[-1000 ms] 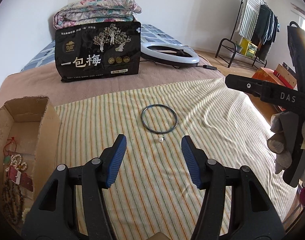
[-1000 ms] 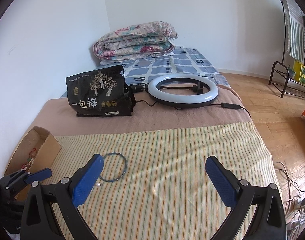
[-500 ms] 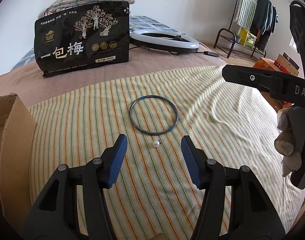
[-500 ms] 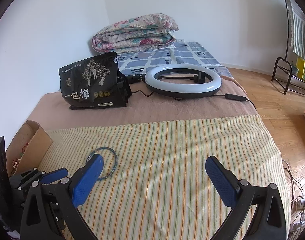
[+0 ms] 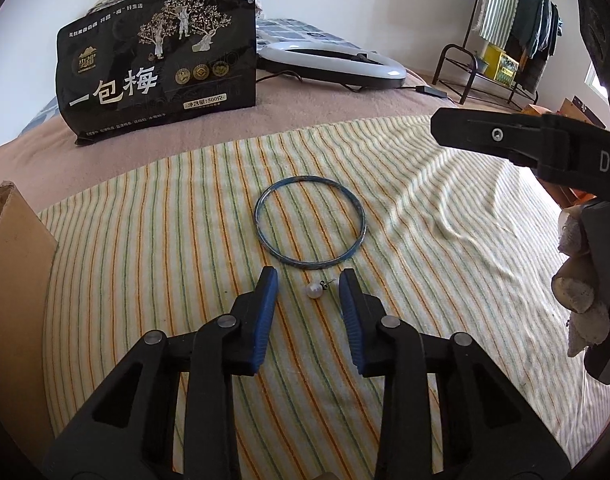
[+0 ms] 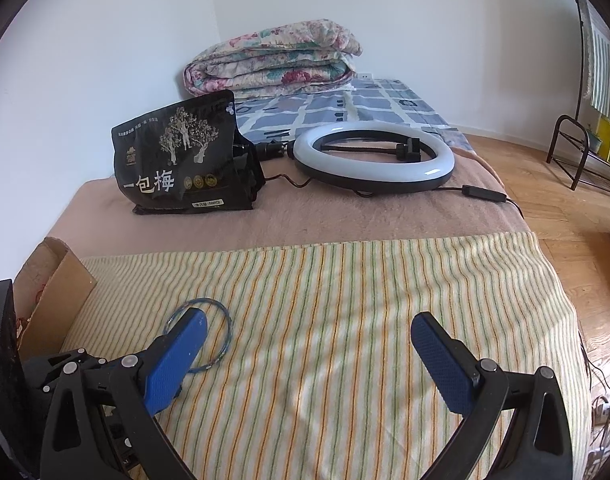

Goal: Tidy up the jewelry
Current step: 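Close the left tool on the small pearl bead beside the bangle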

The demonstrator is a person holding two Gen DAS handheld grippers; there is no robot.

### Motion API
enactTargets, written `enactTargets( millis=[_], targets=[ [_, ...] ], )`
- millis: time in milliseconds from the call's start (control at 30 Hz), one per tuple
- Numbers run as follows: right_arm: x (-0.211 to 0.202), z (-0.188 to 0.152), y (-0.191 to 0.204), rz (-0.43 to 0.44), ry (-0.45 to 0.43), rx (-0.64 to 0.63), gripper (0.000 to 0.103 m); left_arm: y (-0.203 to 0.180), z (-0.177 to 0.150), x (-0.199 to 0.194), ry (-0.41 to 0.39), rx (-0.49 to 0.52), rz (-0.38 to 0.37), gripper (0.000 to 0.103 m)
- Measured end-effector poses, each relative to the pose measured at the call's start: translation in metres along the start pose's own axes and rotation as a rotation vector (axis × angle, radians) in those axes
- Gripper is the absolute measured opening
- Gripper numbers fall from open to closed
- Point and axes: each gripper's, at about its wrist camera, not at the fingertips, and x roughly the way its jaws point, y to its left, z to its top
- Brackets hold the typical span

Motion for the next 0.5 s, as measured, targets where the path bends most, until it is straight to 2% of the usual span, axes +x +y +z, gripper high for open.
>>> enactTargets(
  millis=[33, 133, 233, 500],
  targets=[
    [0.000, 0.000, 0.000, 0.001, 0.000, 0.000, 0.103, 0.000, 0.000, 0.001, -0.001, 0.001, 0.000, 0.030],
    [0.003, 0.000, 0.002, 0.005, 0.005, 0.000, 0.103, 0.000, 0.000, 0.002, 0.005, 0.012, 0.007, 0.016],
    [0.007, 0.000, 0.004, 0.011, 0.014, 0.003, 0.103, 0.001, -0.001, 0.002, 0.008, 0.010, 0.014, 0.009],
    [0.022, -0.003, 0.018, 0.041, 0.045, -0.012, 0.103, 0.022, -0.005, -0.006, 0.025, -0.033, 0.037, 0.009]
  ],
)
